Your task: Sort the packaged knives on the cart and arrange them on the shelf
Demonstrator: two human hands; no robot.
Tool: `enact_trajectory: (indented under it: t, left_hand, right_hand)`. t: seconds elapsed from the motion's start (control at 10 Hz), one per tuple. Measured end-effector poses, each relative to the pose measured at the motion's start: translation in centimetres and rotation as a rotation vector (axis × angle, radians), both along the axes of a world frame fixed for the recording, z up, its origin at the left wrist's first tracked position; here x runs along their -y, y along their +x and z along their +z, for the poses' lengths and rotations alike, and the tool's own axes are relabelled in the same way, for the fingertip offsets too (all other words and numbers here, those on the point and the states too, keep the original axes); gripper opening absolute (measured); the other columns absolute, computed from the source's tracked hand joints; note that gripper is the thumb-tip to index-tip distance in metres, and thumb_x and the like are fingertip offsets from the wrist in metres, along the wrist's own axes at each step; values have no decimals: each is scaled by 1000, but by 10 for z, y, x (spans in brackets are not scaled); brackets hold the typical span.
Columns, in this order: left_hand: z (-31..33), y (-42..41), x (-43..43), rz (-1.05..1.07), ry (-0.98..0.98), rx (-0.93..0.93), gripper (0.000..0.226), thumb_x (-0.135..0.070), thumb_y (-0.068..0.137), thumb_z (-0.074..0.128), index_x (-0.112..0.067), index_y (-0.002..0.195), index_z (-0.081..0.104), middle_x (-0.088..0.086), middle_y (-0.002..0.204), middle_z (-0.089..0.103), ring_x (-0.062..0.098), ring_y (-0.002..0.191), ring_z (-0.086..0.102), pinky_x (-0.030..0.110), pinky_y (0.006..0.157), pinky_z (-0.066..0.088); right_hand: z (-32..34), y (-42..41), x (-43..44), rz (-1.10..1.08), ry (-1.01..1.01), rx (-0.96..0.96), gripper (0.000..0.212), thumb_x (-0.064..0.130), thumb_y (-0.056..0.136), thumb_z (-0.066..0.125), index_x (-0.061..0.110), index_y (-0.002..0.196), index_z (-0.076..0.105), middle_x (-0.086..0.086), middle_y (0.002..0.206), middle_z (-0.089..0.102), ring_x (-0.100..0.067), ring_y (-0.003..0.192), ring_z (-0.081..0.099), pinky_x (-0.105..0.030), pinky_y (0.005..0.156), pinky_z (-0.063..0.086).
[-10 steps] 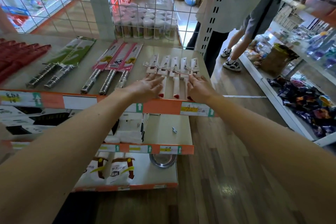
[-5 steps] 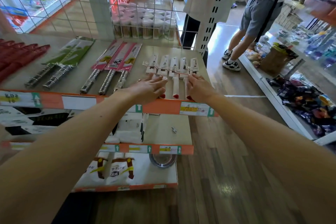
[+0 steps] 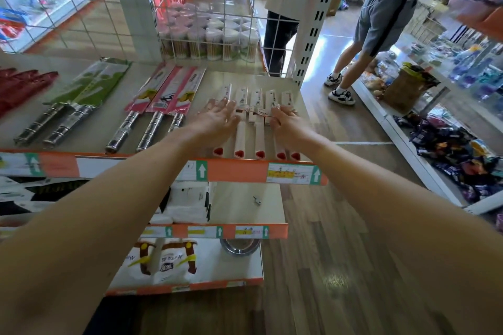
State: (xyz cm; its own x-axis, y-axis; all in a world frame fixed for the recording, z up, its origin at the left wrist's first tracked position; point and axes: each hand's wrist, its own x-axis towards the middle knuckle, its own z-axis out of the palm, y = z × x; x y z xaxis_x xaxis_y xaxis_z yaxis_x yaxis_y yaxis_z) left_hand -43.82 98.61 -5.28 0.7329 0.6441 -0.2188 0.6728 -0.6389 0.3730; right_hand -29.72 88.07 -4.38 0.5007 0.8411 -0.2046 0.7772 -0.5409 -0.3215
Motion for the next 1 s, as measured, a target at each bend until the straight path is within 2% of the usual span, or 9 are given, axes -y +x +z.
enact_trajectory:
  t: [0.2, 0.4, 0.8, 0.9, 1.0]
  left_hand:
    - [-2, 8, 0, -20, -4, -61, 60, -44, 100, 21, -19, 150, -1, 3, 158, -11, 20, 145, -14, 34, 118, -6]
    - [-1, 9, 2, -58, 40, -100, 62, -46, 99, 20, -16, 150, 0, 7, 158, -11, 19, 145, -14, 31, 116, -8]
    - [-1, -5, 0, -93, 15, -37, 61, -50, 98, 15, -22, 149, -4, 0, 157, -13, 16, 144, -17, 33, 118, -8]
    - [1, -17, 1, -87, 28, -9, 59, -45, 99, 16, -20, 149, -1, 0, 157, -12, 15, 144, -17, 32, 116, -10]
    - [10, -30, 4, -92, 108, 73, 53, -33, 102, 23, -15, 150, 8, 5, 159, -2, 18, 146, -9, 29, 115, -9]
  right_hand:
    - [-7, 3, -10, -35, 7, -45, 41, 29, 102, 26, 16, 139, 38, -7, 156, 23, -31, 145, 14, -40, 117, 20]
    - [-13, 4, -9, -37, 75, -73, 48, 32, 102, 28, 18, 148, 27, -4, 159, 15, -25, 147, 5, -37, 119, 11]
    - [-2, -1, -6, -18, 67, -60, 51, 35, 102, 29, 19, 150, 20, -4, 159, 11, -23, 148, 3, -39, 120, 9]
    - [-3, -9, -4, 14, 80, -50, 51, 35, 102, 27, 18, 149, 20, -4, 159, 11, -22, 148, 3, -39, 120, 9]
    - [-6, -16, -3, 35, 74, -31, 51, 35, 102, 24, 18, 150, 19, -4, 159, 10, -20, 148, 3, -37, 120, 9]
